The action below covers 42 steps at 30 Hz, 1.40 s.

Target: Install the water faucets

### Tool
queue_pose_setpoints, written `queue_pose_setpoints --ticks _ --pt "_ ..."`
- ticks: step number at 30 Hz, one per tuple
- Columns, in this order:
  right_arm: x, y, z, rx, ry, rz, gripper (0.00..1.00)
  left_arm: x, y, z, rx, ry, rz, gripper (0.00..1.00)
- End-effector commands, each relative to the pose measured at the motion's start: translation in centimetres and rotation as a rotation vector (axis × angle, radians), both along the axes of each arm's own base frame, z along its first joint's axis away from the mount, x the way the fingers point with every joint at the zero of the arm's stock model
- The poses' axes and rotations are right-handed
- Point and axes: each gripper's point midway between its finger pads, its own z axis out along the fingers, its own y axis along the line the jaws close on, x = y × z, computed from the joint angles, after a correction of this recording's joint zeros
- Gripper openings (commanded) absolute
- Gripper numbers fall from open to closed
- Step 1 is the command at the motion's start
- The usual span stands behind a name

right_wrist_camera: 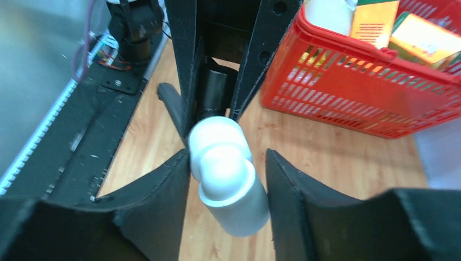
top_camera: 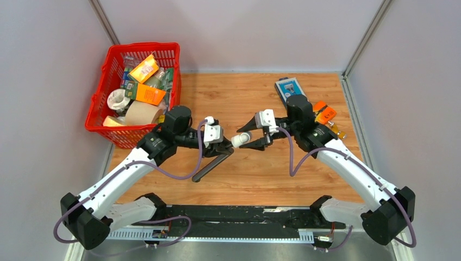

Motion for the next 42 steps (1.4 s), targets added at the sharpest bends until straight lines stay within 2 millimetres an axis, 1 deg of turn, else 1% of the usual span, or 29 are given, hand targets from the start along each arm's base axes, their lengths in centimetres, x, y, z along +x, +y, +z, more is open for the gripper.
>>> queue_pose_setpoints --ticks 1,4,5,6,8,11,12,13,14,15,16,17,18,19,20,22,25,28,31,33,34,35,36,37,38,39,40,41,42 --pt "-0.8 0.8 1.1 -0.003 0.129 0.056 0.44 2.1 0.3 4.3 -0.125 -0.199 0.117 0.0" --pt "0.0 1.5 0.6 -0.035 0.282 0.03 0.22 4.1 1.3 4.8 -0.133 -0.277 0.255 0.0" --pt "0.5 1.9 0.5 -0.049 0.356 0.003 0.14 4.0 1.5 4.8 -0.142 -0.304 0.274 0.0" --pt "1.2 2.2 0.2 -0.066 0.435 -0.04 0.09 5.1 2.2 4.9 -0.128 -0.357 0.344 0.0" --pt "2.7 2.9 0.1 -0.088 0.611 -0.145 0.01 5.6 2.7 5.0 -0.123 -0.449 0.428 0.0" --pt "4.9 4.0 -0.2 -0.1 0.865 -0.296 0.0 6.3 4.0 5.8 -0.143 -0.62 0.555 0.0" --pt "5.5 4.3 -0.3 -0.099 0.963 -0.349 0.0 6.1 4.2 4.6 -0.115 -0.648 0.583 0.0" --pt "6.1 4.6 -0.8 -0.105 1.062 -0.391 0.0 6.3 4.7 6.0 -0.143 -0.725 0.627 0.0" --pt "6.6 4.9 -1.3 -0.112 1.137 -0.414 0.0 6.3 5.0 5.2 -0.121 -0.75 0.679 0.0" --pt "7.0 5.0 -1.9 -0.116 1.227 -0.452 0.0 6.7 5.9 6.2 -0.114 -0.831 0.739 0.0" --pt "7.2 5.2 -2.5 -0.124 1.296 -0.477 0.0 6.0 5.4 5.0 -0.092 -0.852 0.729 0.0" --pt "7.3 5.4 -2.8 -0.13 1.34 -0.488 0.0 6.5 6.5 5.9 -0.081 -0.929 0.813 0.0" --pt "7.4 5.6 -3.3 -0.135 1.381 -0.505 0.01 5.8 5.6 5.6 -0.096 -0.959 0.804 0.0" --pt "7.6 5.7 -3.6 -0.134 1.394 -0.519 0.01 5.9 6.1 5.2 -0.019 -1.035 0.825 0.0" --pt "7.7 5.6 -3.7 -0.129 1.396 -0.534 0.02 5.4 5.4 4.8 -0.011 -1.069 0.812 0.0" --pt "8.0 5.4 -3.2 -0.106 1.364 -0.542 0.06 5.2 5.1 4.0 0.057 -1.119 0.799 0.0" --pt "8.2 5.0 -1.0 -0.062 1.238 -0.514 0.16 4.8 4.3 3.3 0.042 -1.032 0.748 0.0" --pt "7.6 4.3 1.8 -0.019 1.013 -0.447 0.36 4.4 3.6 3.0 0.024 -0.935 0.659 0.0" --pt "5.6 3.1 4.0 0.001 0.759 -0.336 0.6 3.8 2.6 2.8 -0.028 -0.827 0.563 0.0" --pt "4.6 2.0 4.3 0.013 0.592 -0.308 0.71 3.2 2.0 3.4 -0.063 -0.768 0.509 0.0" --pt "4.1 1.3 4.6 0.025 0.497 -0.298 0.76 3.0 1.8 2.9 -0.061 -0.721 0.486 0.0" --pt "3.5 0.7 4.1 0.022 0.417 -0.287 0.82 2.8 1.5 3.6 -0.09 -0.697 0.456 0.0" --pt "3.0 0.0 4.2 0.03 0.304 -0.272 0.87 2.1 0.9 3.1 -0.098 -0.645 0.404 0.0" --pt "2.1 -0.8 4.9 0.049 0.218 -0.261 1.0 2.3 0.9 3.4 -0.102 -0.622 0.393 0.0" --pt "1.6 -1.4 4.7 0.051 0.141 -0.253 1.0 1.5 0.4 3.4 -0.125 -0.573 0.339 0.0" --pt "1.0 -2.0 4.8 0.06 0.068 -0.248 1.0 1.9 0.4 3.8 -0.127 -0.545 0.33 0.0" --pt "0.5 -2.6 4.8 0.067 0.014 -0.249 1.0 0.6 -0.3 3.3 -0.137 -0.478 0.25 0.0" --pt "-0.1 -3.0 4.6 0.07 -0.036 -0.237 1.0 1.3 0.0 3.7 -0.129 -0.446 0.251 0.0" --pt "-0.6 -3.5 4.6 0.077 -0.082 -0.23 1.0 0.8 -0.1 3.9 -0.148 -0.385 0.196 0.0"
